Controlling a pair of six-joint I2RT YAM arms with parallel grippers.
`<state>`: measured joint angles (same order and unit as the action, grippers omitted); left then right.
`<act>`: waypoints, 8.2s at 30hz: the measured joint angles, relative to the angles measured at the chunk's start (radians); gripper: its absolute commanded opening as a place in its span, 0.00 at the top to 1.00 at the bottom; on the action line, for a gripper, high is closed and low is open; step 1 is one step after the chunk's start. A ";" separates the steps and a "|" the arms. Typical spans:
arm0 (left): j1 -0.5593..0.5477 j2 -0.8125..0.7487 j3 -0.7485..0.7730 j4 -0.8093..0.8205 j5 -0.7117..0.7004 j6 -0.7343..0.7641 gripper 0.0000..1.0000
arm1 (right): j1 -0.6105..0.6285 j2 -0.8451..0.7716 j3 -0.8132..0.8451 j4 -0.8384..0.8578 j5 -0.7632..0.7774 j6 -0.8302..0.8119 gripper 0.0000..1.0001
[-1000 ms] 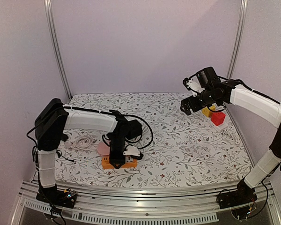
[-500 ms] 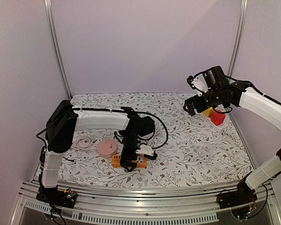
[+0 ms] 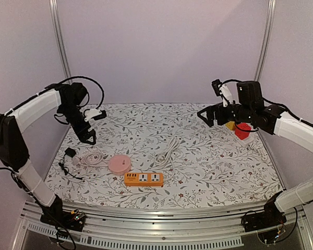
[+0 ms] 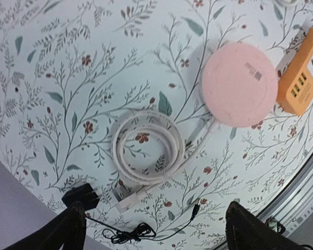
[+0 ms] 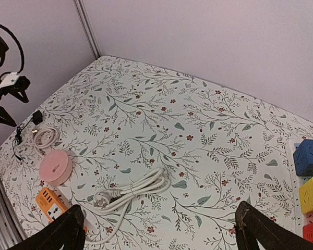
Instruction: Insert the plug
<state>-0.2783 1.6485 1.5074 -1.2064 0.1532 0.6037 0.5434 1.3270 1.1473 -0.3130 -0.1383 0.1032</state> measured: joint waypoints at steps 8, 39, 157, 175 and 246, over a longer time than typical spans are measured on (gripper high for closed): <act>0.281 -0.124 -0.300 0.048 -0.165 0.124 0.26 | 0.000 -0.149 -0.193 0.309 -0.129 0.077 0.01; 0.499 0.233 -0.214 0.252 -0.146 -0.116 0.27 | 0.000 -0.018 -0.129 0.275 -0.288 0.149 0.01; -0.794 -0.396 -0.101 0.367 -0.057 -0.154 0.23 | 0.461 0.166 -0.097 0.632 -0.418 -0.415 1.00; -0.794 -0.401 -0.156 0.484 -0.047 -0.094 0.92 | 0.486 0.167 -0.097 0.658 -0.420 -0.451 1.00; -0.795 -0.339 -0.117 0.426 -0.056 -0.084 0.74 | 0.517 0.168 -0.156 0.649 -0.280 -0.513 1.00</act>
<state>-1.0737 1.3098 1.3899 -0.7807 0.0975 0.5201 1.0603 1.4952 0.9916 0.3359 -0.4179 -0.4095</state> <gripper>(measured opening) 0.353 0.225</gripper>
